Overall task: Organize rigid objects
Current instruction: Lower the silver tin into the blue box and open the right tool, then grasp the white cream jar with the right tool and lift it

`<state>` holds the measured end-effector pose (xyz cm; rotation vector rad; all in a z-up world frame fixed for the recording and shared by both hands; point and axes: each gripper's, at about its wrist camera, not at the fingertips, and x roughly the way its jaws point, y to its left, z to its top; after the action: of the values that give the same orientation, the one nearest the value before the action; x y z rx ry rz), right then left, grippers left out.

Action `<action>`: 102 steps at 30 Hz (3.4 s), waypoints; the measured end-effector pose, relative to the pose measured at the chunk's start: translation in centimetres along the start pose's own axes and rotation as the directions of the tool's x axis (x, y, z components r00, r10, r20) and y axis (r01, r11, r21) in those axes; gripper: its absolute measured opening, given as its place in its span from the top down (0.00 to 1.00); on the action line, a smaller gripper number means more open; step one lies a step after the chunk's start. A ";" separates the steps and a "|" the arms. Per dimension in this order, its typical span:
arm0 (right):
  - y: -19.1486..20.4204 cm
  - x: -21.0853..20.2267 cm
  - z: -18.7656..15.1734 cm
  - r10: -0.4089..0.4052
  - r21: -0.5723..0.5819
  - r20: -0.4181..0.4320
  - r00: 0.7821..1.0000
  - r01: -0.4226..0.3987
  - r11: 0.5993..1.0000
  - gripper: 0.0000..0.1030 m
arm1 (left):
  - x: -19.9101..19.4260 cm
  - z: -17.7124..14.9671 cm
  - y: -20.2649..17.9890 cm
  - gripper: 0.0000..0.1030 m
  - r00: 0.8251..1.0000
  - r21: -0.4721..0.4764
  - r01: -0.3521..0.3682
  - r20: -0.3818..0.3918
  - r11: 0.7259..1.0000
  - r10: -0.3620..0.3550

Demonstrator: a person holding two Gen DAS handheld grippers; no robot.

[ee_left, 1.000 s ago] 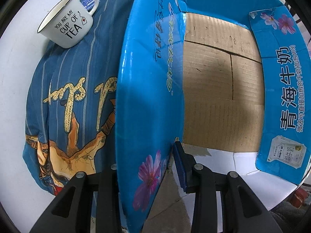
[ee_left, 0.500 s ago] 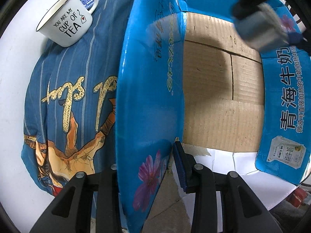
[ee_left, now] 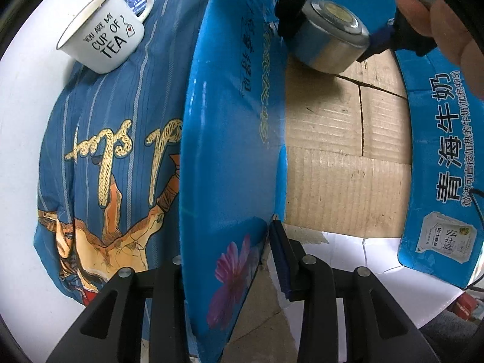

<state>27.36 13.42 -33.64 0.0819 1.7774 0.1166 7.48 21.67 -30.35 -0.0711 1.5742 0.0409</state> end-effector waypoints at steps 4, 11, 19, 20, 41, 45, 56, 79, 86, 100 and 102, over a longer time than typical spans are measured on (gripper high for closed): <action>-0.1 0.2 0.2 0.008 -0.004 -0.039 0.999 -0.008 1.000 0.28 | 0.2 0.0 0.2 0.69 1.000 0.003 0.000 0.001 1.000 0.000; 0.1 0.1 0.6 0.010 -0.018 -0.041 0.999 -0.011 1.000 0.20 | 0.2 -0.3 -0.2 0.69 1.000 0.015 -0.008 0.007 1.000 0.007; -2.1 -2.1 -1.2 0.019 -0.015 -0.045 0.999 -0.020 1.000 0.17 | 0.0 -0.5 -0.7 0.69 1.000 0.016 -0.010 0.011 1.000 0.010; -2.3 -2.2 -1.4 0.017 -0.012 -0.045 0.999 -0.018 1.000 0.17 | 0.0 -0.5 -0.8 0.69 1.000 0.016 -0.011 0.012 1.000 0.011; -14.3 -14.5 -6.9 0.082 0.115 0.168 0.982 -0.103 0.988 0.00 | -0.5 -0.8 -1.4 0.69 1.000 0.023 -0.021 0.017 1.000 0.021; -19.8 -16.2 -7.8 0.067 0.154 0.237 0.969 -0.106 0.982 0.00 | -0.7 -0.8 -1.5 0.69 1.000 0.022 -0.022 0.020 1.000 0.022; -33.5 -11.2 -6.3 0.047 0.294 0.213 0.976 -0.110 0.949 0.00 | -0.6 -1.1 -1.4 0.68 0.999 0.020 -0.027 0.022 0.999 0.027; -33.4 -0.8 -0.4 -0.087 0.216 0.090 0.992 0.065 0.974 0.32 | -0.3 -0.7 -1.5 0.67 0.999 0.007 -0.031 0.011 0.999 0.031; -31.4 -1.6 -2.1 -0.159 0.135 0.121 0.980 0.142 0.981 0.32 | -0.3 -0.8 -1.5 0.66 0.999 0.002 -0.034 0.011 0.999 0.034; -25.9 -9.3 -9.7 -0.079 0.152 0.236 0.968 0.043 0.987 0.32 | -0.2 -1.0 -1.5 0.66 0.999 0.003 -0.035 0.017 0.999 0.035; -24.7 -10.8 -10.2 -0.052 0.128 0.247 0.968 0.021 0.992 0.32 | -0.2 -1.0 -1.4 0.66 0.999 0.003 -0.036 0.018 0.999 0.036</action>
<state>19.81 -12.72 -24.15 0.1473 1.5317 -0.0307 6.59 20.22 -30.13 -0.0396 1.5574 0.0665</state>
